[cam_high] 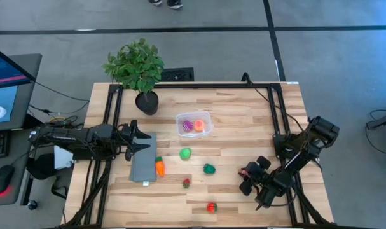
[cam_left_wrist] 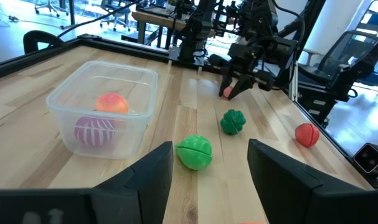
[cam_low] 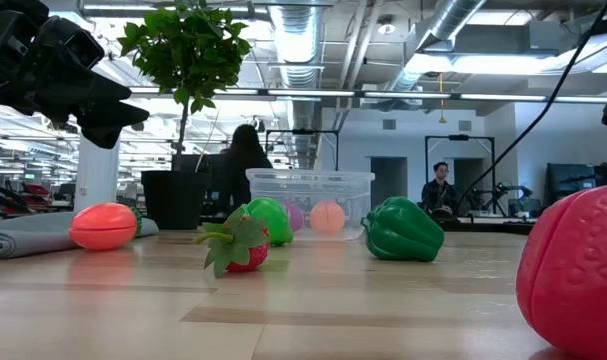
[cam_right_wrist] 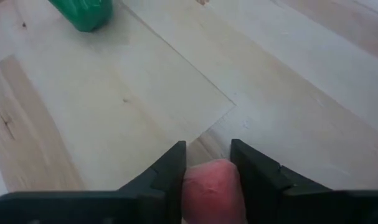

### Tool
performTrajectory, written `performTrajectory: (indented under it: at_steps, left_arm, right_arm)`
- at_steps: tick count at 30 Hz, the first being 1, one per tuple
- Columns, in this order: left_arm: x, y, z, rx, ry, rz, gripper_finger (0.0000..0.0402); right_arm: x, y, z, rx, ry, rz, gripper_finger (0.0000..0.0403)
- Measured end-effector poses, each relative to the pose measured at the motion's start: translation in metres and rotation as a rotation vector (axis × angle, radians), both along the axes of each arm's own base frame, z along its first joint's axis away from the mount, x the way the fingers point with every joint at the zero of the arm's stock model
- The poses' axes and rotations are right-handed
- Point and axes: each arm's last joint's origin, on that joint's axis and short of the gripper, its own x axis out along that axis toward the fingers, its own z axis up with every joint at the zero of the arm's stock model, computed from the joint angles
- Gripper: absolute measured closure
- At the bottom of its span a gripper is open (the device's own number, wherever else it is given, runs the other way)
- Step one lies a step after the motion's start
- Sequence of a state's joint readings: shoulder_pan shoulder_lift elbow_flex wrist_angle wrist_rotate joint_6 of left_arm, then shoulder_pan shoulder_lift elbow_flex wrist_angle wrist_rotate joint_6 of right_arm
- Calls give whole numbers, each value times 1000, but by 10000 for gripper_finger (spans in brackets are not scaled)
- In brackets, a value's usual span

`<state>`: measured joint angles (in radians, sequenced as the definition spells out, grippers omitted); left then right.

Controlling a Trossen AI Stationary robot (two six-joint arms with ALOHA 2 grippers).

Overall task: Pick and placing Produce into tupperware
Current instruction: Put the small peach into the transparent container

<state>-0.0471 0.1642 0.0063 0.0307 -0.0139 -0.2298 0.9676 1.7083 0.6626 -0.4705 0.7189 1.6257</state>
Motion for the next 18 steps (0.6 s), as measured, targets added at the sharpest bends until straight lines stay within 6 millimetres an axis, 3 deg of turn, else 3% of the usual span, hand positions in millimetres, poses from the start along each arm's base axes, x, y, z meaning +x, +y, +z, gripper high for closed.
performTrajectory:
  at_steps: [18]
  left_arm:
    - [0, 0, 0, 0, 0, 0, 205]
  right_arm:
    - [17, 8, 16, -31, 7, 23, 274]
